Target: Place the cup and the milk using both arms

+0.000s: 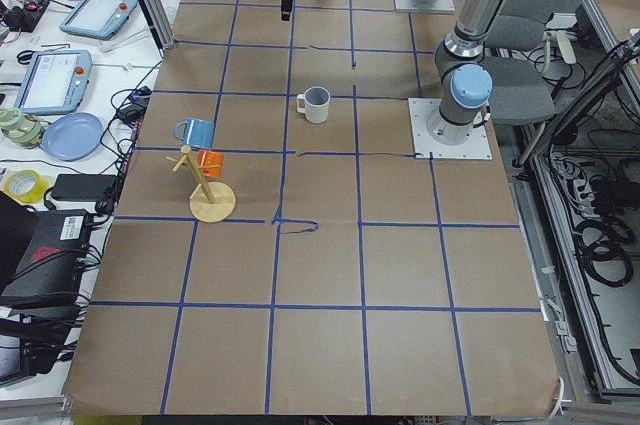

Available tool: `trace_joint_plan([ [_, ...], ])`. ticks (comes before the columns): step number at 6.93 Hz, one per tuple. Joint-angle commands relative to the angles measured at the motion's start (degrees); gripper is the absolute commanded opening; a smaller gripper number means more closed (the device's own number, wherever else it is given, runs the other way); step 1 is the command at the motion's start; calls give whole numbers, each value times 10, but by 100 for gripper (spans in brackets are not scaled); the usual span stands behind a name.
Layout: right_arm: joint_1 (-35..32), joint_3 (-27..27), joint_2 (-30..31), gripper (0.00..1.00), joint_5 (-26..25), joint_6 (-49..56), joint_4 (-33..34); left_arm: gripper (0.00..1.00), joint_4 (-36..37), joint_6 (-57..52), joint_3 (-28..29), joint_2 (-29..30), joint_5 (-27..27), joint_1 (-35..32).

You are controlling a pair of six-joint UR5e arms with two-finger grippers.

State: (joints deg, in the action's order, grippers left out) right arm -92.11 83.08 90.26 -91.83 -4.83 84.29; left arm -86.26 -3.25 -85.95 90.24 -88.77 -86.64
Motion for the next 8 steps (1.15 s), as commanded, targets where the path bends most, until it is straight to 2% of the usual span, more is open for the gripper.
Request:
trace_joint_plan([
  [1, 0, 1, 0, 100, 1, 0, 2, 100, -7, -3, -2, -1, -1, 7],
  [3, 0, 1, 0, 100, 1, 0, 2, 100, -2, -75, -63, -3, -23, 52],
  [5, -1, 1, 0, 100, 1, 1, 2, 100, 25, -77, -145, -1, -23, 88],
  [6, 0, 0, 0, 100, 1, 1, 2, 100, 68, -77, -199, -3, -23, 101],
  [7, 0, 0, 0, 100, 1, 1, 3, 100, 156, -79, -246, 12, -24, 114],
  [8, 1, 0, 0, 100, 1, 2, 3, 100, 189, -97, -278, 14, -20, 131],
])
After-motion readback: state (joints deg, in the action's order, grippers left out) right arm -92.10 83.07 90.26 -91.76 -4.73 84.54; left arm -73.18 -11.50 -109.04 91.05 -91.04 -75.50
